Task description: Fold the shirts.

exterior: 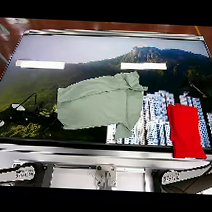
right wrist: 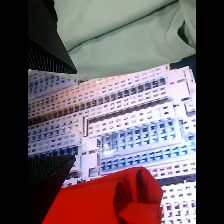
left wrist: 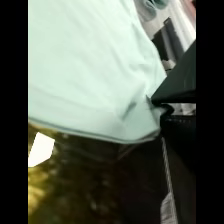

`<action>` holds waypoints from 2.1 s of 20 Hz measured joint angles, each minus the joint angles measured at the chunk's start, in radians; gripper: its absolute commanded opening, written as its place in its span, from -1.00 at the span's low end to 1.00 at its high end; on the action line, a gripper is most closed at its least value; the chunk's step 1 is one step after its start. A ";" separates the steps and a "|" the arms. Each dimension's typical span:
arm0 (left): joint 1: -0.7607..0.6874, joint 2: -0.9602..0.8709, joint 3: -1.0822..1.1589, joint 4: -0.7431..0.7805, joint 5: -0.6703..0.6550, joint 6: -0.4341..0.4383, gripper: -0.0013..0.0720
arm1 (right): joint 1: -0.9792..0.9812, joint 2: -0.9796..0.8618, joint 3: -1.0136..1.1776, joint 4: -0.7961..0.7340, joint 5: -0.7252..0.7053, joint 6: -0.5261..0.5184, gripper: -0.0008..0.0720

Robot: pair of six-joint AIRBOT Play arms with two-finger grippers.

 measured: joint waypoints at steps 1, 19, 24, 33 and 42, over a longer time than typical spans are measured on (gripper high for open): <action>-0.004 -0.003 0.004 -0.010 0.014 0.001 -0.86 | 0.008 0.000 -0.027 -0.009 0.011 0.000 0.77; -0.010 0.130 0.032 -0.029 0.006 0.031 -0.86 | 0.307 0.000 -0.623 0.227 -0.366 -0.106 0.77; -0.010 0.134 0.032 -0.031 0.016 0.033 -0.87 | 0.363 -0.017 -0.636 0.255 -0.407 -0.076 -0.29; 0.016 0.309 0.231 0.022 0.007 0.027 -0.87 | 0.360 0.179 -0.494 0.282 -0.399 -0.191 -0.82; 0.060 0.706 0.969 0.032 0.097 0.027 -0.87 | 0.293 0.721 0.039 0.112 -0.614 -0.282 -0.82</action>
